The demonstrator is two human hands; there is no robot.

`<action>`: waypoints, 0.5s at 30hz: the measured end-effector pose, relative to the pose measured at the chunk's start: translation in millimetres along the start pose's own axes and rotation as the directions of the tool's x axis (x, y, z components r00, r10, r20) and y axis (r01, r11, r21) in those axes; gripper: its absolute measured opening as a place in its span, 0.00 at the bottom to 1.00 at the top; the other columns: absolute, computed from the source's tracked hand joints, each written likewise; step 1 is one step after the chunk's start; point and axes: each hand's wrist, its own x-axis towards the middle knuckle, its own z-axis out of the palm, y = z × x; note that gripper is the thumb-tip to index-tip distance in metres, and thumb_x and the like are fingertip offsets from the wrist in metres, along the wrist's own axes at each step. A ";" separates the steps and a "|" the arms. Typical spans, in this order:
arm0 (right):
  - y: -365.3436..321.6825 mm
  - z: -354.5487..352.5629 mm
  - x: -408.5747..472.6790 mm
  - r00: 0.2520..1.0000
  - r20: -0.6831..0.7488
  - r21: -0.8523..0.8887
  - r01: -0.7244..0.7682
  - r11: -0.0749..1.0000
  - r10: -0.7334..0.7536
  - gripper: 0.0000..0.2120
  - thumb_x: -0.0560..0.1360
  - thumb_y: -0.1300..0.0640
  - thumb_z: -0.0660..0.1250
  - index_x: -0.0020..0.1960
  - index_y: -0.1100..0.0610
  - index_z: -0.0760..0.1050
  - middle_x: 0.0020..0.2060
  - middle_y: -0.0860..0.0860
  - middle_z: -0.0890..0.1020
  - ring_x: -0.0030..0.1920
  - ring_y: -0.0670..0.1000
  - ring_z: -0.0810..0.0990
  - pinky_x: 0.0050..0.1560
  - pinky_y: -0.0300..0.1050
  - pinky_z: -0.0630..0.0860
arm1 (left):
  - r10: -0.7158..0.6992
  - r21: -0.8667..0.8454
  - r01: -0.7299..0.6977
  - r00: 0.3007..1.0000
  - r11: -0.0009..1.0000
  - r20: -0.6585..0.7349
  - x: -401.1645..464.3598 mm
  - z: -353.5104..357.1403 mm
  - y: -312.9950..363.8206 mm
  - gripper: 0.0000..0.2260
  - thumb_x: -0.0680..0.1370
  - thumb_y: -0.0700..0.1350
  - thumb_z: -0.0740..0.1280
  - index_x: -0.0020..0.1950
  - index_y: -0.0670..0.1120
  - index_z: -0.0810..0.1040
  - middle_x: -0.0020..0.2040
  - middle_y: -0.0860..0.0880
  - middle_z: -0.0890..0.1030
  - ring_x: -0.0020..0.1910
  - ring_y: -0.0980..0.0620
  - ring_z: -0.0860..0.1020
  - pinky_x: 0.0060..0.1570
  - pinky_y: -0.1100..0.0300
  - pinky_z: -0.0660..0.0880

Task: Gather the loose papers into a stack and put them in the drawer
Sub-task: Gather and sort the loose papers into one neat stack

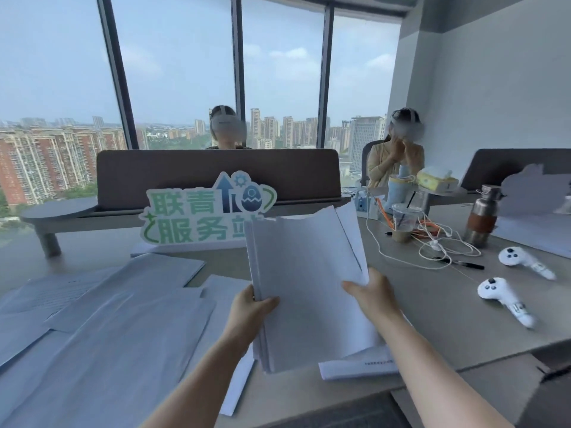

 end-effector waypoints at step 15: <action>82.7 -51.2 47.1 0.967 0.098 -0.290 -0.198 0.936 0.235 0.08 0.66 0.56 0.69 0.45 0.54 0.76 0.38 0.55 0.83 0.32 0.54 0.77 0.35 0.44 0.71 | -0.229 0.184 0.220 0.973 0.958 0.028 24.4 86.2 -41.7 0.11 0.62 0.44 0.67 0.41 0.44 0.82 0.40 0.45 0.86 0.41 0.45 0.84 0.44 0.48 0.82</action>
